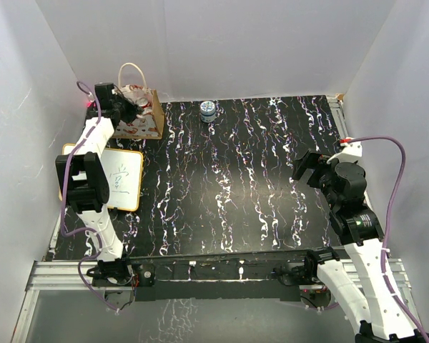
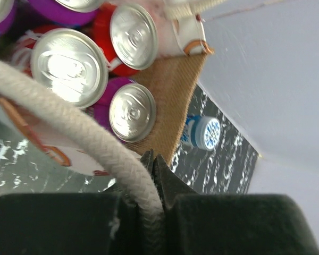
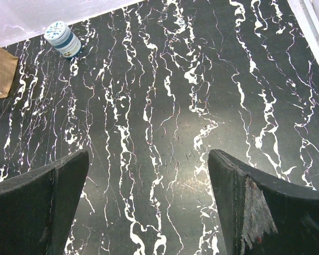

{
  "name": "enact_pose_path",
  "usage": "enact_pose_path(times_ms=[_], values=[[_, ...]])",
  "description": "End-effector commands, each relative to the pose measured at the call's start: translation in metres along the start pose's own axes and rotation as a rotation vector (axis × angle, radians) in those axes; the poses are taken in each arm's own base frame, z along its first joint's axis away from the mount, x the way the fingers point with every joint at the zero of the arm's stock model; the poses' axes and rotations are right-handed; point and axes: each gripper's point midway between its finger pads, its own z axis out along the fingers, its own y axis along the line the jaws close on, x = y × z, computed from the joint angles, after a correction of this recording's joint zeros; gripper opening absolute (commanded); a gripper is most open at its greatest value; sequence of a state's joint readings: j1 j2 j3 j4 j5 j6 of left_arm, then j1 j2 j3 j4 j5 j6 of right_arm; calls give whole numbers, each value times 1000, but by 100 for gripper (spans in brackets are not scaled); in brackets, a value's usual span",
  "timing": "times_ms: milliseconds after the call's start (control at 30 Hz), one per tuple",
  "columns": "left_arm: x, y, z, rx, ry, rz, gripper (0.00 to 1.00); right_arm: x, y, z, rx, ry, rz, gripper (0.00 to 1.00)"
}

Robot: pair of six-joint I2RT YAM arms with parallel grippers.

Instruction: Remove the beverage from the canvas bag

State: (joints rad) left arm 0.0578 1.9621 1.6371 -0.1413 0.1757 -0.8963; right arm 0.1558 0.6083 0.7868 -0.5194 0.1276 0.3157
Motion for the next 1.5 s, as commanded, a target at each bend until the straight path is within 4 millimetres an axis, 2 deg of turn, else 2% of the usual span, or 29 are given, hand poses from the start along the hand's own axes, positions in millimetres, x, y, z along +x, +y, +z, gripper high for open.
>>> enact_pose_path(times_ms=[0, 367, 667, 800, 1133, 1267, 1467], values=[[20, -52, -31, 236, 127, 44, 0, -12, 1, 2, -8, -58, -3, 98], [85, -65, -59, 371, 293, 96, 0, -11, 2, 2, -11, -57, -4, 98], [147, -90, -89, 419, 376, 240, 0, -11, 2, 3, -10, -56, -4, 98], [175, -93, -101, 426, 428, 290, 0, -11, 2, 3, -11, -56, -7, 98], [222, -84, -139, 430, 509, 359, 0, -11, 2, 3, -14, -53, -6, 98], [238, -71, -156, 404, 551, 405, 0, -10, 3, 3, -17, -52, -8, 98], [254, -38, -186, 358, 595, 449, 0, -10, 4, 3, -22, -50, -9, 98]])
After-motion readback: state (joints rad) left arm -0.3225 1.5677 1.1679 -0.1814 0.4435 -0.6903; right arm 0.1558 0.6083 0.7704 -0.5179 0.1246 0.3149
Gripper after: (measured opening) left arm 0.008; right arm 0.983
